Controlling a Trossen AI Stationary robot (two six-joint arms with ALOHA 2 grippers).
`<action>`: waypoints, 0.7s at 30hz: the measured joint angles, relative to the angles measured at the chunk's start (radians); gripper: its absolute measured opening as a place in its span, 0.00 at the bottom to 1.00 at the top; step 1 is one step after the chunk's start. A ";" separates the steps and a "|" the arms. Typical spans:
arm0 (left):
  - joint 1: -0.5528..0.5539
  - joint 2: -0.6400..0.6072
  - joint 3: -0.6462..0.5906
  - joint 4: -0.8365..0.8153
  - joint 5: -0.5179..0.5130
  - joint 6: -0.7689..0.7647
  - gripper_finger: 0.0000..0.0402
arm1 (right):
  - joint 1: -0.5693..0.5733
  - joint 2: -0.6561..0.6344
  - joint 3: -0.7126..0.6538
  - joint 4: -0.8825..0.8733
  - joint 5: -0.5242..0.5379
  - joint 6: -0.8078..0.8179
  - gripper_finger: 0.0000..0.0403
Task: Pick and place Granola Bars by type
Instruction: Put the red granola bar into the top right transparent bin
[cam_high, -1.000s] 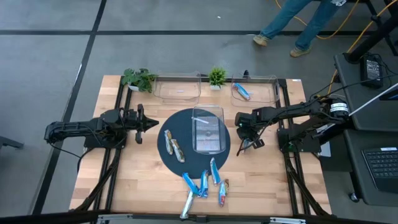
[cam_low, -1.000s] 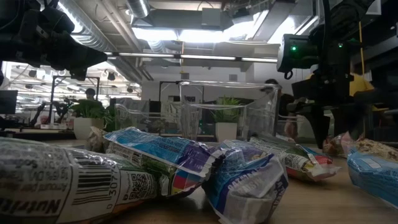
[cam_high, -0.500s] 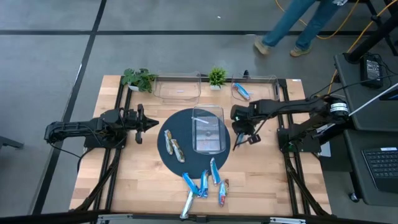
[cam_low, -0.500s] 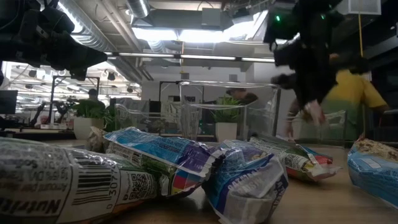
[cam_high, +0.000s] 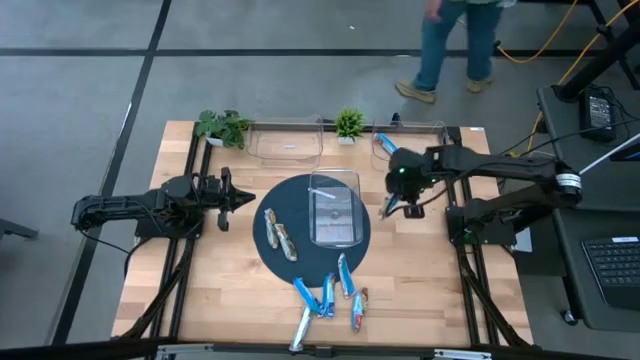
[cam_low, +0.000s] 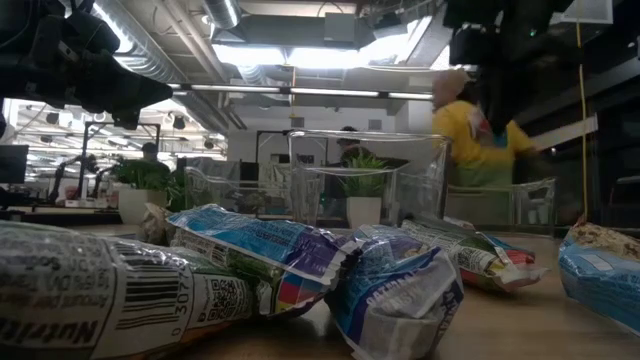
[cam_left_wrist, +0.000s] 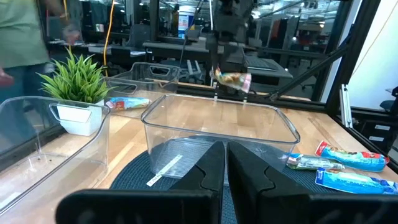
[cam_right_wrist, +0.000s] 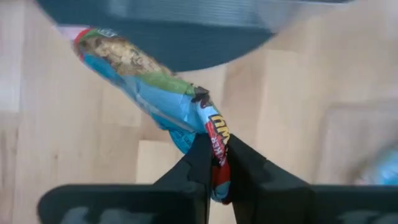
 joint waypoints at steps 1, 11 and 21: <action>0.000 0.000 0.000 0.000 0.000 0.000 0.03 | -0.009 -0.020 0.010 -0.022 0.016 0.011 0.10; 0.000 0.000 0.000 0.000 -0.001 0.000 0.03 | -0.137 -0.096 0.355 -0.305 0.229 0.029 0.10; 0.000 0.000 0.000 0.000 -0.001 0.000 0.03 | -0.362 -0.094 0.541 -0.318 0.274 0.064 0.10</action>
